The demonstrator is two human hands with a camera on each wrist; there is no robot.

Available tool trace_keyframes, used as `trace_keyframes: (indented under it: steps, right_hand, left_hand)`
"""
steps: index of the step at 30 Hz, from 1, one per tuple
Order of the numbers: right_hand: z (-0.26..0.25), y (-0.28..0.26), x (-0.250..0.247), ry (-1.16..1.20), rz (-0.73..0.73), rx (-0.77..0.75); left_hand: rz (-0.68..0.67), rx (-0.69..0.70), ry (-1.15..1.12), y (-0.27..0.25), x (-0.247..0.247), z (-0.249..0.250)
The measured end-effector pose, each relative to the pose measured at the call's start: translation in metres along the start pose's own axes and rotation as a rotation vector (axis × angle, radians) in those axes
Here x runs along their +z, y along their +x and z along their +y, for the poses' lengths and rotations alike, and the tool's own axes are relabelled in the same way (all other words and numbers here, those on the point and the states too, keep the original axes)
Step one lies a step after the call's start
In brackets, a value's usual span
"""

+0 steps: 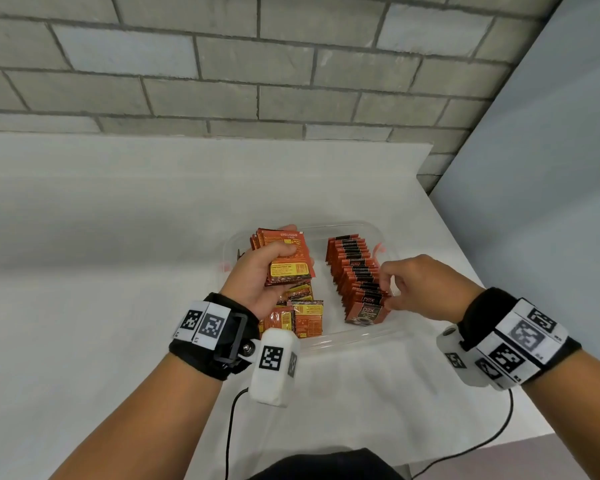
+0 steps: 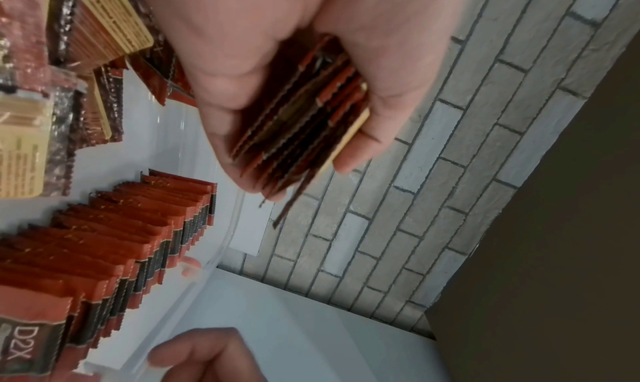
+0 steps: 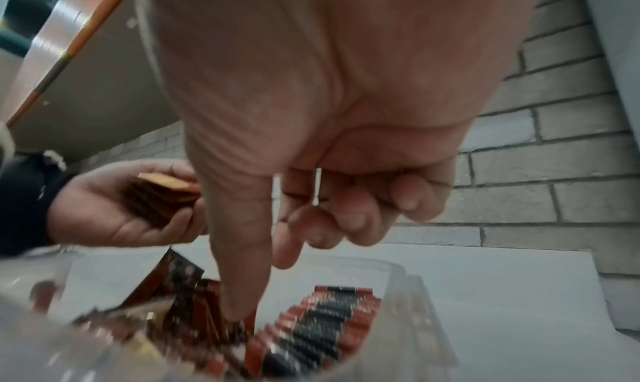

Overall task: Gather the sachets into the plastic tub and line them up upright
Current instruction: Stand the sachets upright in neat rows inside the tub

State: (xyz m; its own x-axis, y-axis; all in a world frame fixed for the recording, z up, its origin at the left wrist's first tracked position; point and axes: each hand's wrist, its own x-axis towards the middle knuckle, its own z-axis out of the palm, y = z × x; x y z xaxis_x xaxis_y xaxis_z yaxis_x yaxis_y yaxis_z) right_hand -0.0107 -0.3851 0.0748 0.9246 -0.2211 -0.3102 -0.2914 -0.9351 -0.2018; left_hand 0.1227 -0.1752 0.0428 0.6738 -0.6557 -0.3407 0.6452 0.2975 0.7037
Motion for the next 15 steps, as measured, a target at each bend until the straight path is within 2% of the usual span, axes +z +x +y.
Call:
trace_keyframes:
  steps: [5,10,15]
  right_hand:
    - [-0.019,-0.006,-0.012,0.616,0.186,-0.068]
    - [-0.050,-0.002,-0.009,0.783,0.212,-0.126]
    - [-0.053,0.002,-0.005,0.932,0.231,-0.125]
  left_hand:
    - [-0.180,-0.013,0.023,-0.003,0.009,-0.004]
    - [-0.340,-0.056,0.029,-0.007,0.020,-0.012]
    - [-0.330,-0.051,0.017,-0.005,0.016,-0.016]
